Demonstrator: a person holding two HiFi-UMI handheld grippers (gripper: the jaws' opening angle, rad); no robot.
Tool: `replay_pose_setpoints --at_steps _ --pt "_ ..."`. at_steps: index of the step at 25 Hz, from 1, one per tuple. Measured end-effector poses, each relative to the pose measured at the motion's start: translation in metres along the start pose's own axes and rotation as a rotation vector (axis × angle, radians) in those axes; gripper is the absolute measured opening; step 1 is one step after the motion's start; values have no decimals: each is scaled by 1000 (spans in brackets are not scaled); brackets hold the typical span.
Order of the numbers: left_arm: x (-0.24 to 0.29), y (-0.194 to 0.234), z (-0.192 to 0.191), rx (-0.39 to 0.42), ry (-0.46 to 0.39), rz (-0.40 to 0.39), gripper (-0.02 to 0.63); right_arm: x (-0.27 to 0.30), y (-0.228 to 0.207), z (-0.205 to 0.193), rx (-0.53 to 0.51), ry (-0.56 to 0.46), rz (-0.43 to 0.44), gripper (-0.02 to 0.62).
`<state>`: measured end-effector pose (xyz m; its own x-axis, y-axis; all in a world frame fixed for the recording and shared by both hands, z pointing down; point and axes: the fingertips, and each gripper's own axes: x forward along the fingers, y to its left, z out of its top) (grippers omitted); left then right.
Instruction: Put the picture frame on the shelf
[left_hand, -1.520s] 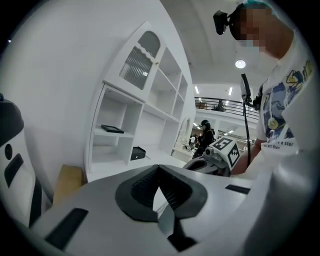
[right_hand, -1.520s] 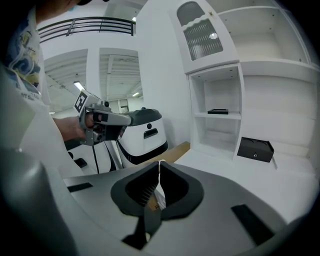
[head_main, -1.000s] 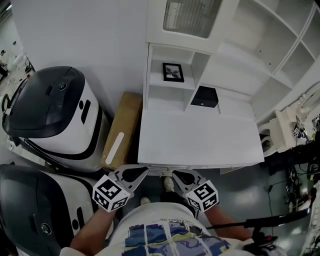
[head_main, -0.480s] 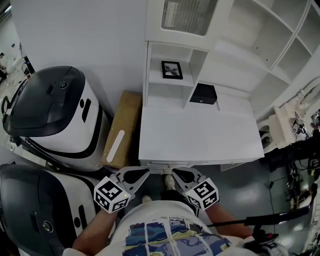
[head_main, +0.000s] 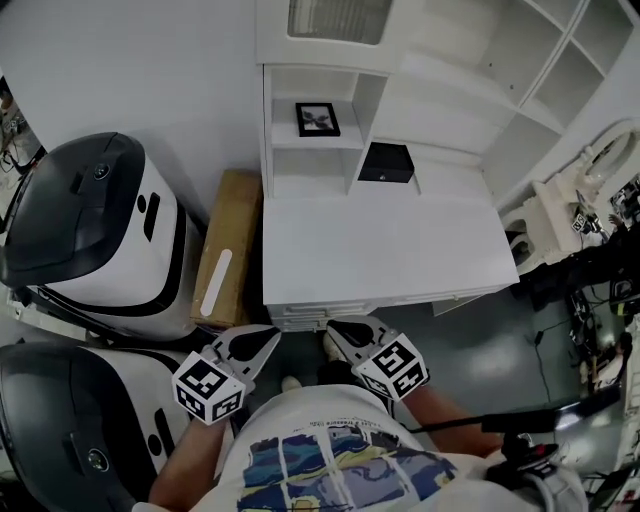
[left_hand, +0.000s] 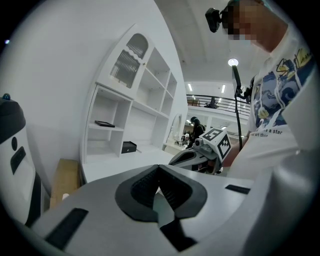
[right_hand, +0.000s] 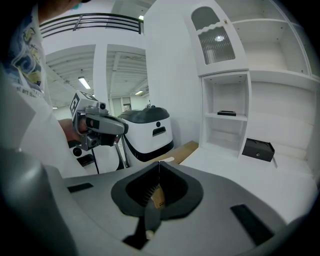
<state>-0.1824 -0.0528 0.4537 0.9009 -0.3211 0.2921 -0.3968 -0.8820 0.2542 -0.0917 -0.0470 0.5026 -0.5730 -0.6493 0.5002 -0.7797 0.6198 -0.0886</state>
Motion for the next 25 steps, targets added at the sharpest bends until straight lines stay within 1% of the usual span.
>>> replay_pose_setpoints --at_steps 9,25 --pt "-2 4 0 0 6 -1 12 3 3 2 -2 5 0 26" --pt "9 2 -3 -15 31 -19 12 4 -3 -1 -4 22 4 26"
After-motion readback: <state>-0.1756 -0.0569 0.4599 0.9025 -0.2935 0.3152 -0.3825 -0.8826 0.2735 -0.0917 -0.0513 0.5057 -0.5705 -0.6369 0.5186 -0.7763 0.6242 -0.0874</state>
